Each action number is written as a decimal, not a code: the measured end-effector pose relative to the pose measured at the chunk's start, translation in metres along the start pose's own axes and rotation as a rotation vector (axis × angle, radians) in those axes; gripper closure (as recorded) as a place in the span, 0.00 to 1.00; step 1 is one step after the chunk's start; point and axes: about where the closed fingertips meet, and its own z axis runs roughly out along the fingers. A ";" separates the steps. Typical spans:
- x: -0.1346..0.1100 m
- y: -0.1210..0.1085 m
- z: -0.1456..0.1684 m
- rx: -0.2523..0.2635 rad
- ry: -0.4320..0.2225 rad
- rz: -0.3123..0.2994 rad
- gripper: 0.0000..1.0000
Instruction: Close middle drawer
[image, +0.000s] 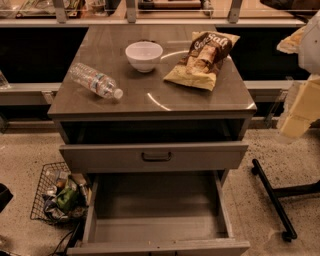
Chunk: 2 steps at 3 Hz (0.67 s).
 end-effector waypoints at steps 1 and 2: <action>0.000 0.000 0.000 0.000 0.000 0.000 0.00; 0.007 0.009 0.008 0.016 0.000 0.025 0.00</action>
Offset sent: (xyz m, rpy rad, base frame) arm -0.0265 -0.0155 -0.0524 0.0257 -0.0331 -0.1110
